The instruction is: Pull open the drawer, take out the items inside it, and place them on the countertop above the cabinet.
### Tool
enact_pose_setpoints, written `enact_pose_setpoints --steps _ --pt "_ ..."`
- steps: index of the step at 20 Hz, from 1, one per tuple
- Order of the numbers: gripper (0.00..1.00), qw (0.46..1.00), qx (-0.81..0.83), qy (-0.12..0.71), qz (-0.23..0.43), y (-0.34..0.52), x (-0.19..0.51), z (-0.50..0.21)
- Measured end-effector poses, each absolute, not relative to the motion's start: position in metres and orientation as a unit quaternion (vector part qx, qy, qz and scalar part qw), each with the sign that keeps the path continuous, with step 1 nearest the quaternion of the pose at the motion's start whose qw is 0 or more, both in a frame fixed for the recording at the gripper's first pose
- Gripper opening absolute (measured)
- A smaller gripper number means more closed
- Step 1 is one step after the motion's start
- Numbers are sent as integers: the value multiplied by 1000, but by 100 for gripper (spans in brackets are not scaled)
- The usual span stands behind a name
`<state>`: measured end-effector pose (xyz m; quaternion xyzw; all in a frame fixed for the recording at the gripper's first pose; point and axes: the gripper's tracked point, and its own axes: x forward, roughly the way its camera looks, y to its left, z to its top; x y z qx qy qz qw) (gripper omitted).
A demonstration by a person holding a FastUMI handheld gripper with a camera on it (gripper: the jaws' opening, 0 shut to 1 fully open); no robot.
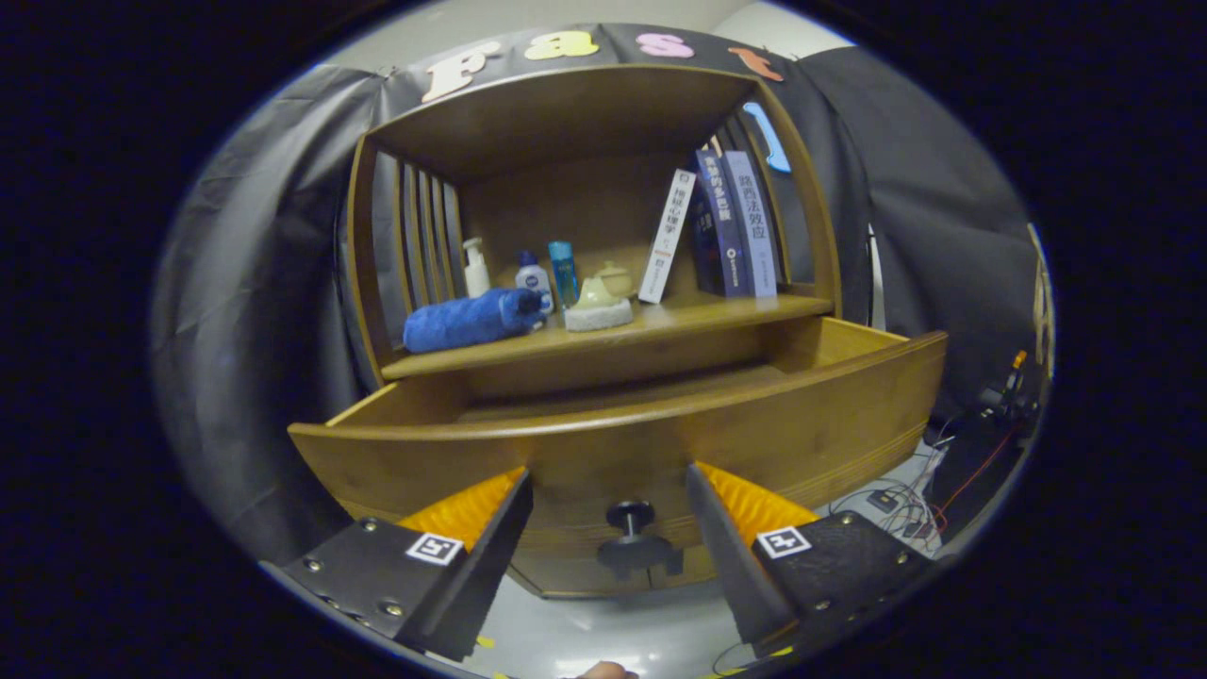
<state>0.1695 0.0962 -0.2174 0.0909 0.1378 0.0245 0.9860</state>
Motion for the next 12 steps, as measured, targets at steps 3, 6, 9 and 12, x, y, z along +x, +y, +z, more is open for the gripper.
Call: enact_pose_setpoints --steps 3,6,9,12 --pt "98 985 92 146 31 95 176 -220" --pt "99 984 96 145 32 94 178 -221" --pt "99 983 110 142 30 93 178 -222" --pt "98 983 115 143 25 94 187 -223"
